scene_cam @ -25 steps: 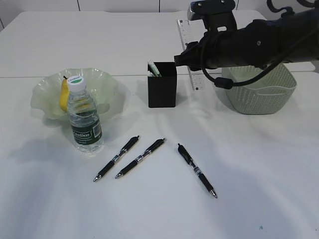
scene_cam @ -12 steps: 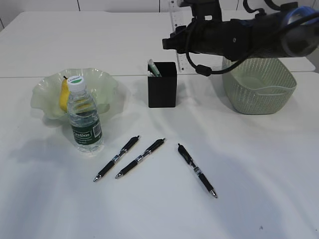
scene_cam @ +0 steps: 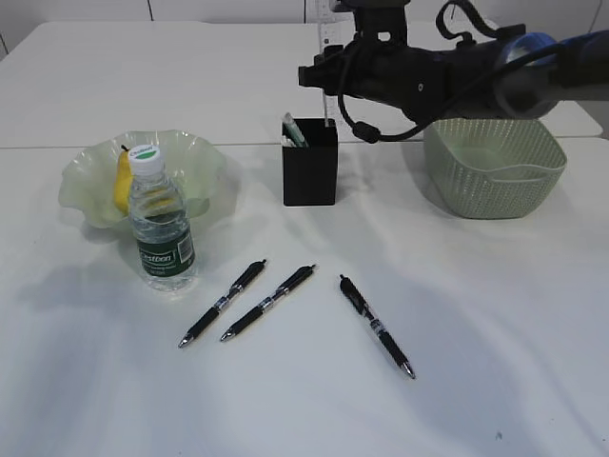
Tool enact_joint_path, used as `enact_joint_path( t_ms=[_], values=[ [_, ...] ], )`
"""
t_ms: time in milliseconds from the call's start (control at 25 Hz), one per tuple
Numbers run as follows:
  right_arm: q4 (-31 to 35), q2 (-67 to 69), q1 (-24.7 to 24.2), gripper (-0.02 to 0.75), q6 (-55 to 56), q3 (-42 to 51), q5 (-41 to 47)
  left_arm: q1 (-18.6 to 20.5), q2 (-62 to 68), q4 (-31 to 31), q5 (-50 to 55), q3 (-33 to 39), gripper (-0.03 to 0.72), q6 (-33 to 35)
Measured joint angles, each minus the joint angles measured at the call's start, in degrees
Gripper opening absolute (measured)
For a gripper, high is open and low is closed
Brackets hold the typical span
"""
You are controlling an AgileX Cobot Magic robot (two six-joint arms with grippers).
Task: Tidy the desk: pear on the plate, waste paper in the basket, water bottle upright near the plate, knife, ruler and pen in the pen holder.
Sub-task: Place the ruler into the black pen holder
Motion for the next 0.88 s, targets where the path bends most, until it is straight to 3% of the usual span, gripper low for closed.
enact_joint_path(
  t_ms=[880],
  values=[
    [-11.0,6.7,0.0,0.276,12.4,-4.1,-9.5,0.0,0.0,0.0,0.0,0.0,0.475,0.0]
  ],
)
